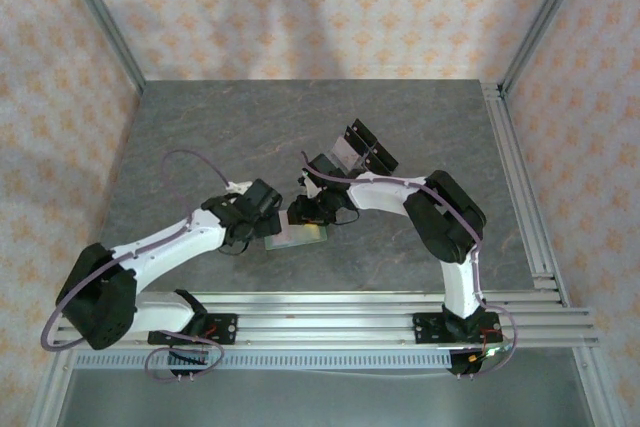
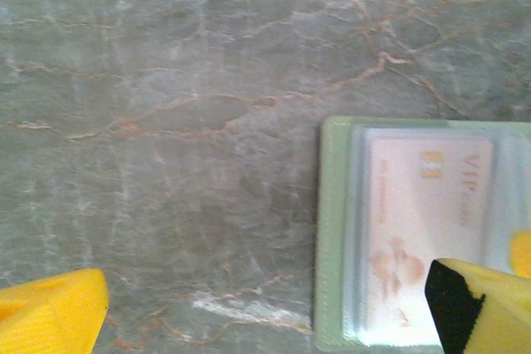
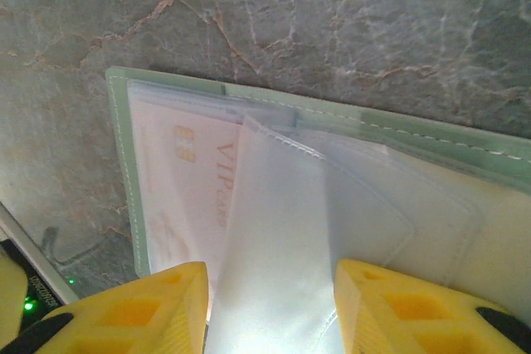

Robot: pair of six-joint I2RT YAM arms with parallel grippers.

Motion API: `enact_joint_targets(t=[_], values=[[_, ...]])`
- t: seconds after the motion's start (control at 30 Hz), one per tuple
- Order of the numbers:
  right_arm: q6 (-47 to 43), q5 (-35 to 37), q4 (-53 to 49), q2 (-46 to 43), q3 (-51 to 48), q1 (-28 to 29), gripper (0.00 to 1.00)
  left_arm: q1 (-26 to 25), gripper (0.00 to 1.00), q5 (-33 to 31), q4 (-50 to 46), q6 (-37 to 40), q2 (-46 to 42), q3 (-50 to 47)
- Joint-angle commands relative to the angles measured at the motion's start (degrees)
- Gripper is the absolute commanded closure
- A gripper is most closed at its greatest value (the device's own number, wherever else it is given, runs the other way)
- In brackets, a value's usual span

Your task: Put the credit cards into the card holder

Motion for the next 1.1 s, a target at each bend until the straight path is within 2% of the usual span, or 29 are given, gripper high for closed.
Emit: enact_joint_targets(t=[0.0,0.4,0.73,1.07], values=[[2.84,-1.03,2.48,0.81,-1.23,0.23,0.55,-1.87,0.0,1.56,4.3,1.16,-2.27,-2.03],[4.4,-1.46,3.59,0.63,-1.45,0.22,0.55,-7.99,0.0,2.62,12.24,1.76,-6.97,-7.18],[4.5,-1.64,3.75,0.54,-1.74,0.23,0.55,-9.44,0.0,1.41,14.96,3.52,-0.87,-5.55],[4.5,-1.8,3.65,0.02,-1.97,0.23,0.55,-9.43,0.0,-2.51,15.05,3.1,4.16,-3.89]])
